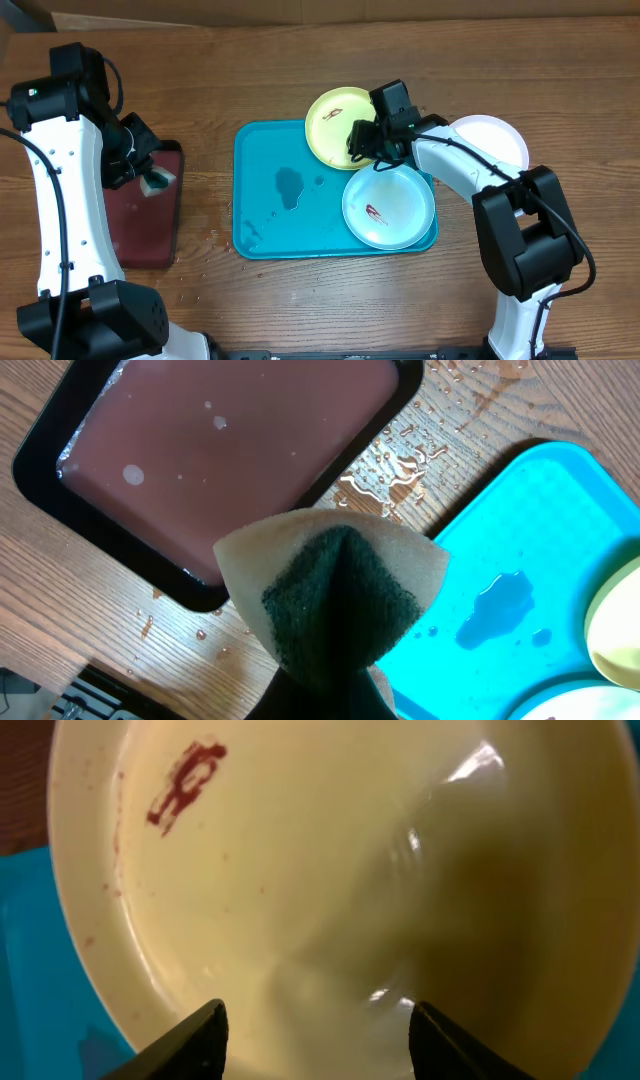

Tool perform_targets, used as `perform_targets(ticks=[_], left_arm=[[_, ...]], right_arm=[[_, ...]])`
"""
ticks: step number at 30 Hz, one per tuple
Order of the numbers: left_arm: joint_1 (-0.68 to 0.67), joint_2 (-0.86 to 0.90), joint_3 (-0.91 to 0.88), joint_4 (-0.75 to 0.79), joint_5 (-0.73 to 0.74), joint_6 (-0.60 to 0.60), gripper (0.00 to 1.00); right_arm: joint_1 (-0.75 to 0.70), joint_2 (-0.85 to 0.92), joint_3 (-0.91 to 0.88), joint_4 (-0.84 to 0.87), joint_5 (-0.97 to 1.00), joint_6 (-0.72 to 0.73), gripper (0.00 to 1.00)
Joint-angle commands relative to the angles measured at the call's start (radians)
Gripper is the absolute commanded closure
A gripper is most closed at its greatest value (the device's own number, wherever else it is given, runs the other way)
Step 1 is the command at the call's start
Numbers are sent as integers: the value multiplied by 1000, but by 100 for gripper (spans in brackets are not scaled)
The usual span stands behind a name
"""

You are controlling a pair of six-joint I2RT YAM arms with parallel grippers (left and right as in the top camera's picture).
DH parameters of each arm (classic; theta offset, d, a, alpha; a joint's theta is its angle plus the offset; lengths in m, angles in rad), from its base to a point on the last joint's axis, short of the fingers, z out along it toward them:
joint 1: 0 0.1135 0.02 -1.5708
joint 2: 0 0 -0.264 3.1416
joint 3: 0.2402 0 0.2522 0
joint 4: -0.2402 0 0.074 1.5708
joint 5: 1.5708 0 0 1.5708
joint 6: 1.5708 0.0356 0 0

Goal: Clean dirty plates on tray and stack at the side
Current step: 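Move the right gripper back and grip the yellow plate rim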

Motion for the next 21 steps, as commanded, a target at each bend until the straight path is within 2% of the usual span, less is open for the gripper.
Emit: perform_targets(ticks=[1,5,10,13,16,21], left_arm=[[0,-7,16,-2,11,19,96],[0,-7,16,-2,11,19,96],[0,-7,16,-2,11,18,96],[0,-7,16,-2,12,18,96],[0,-7,16,-2,19,19,96],[0,-7,16,-6,31,23,96]], right_arm=[[-4,4,140,-58,-43,-90,38],[-5,4,308,-244,60,-72,37],[-22,4,407,-478,281,189,34],[-30,21,387,-514,286,294,32],[-30,48,355,-501,285,369,38],[-29,126,339,-443,214,381,43]])
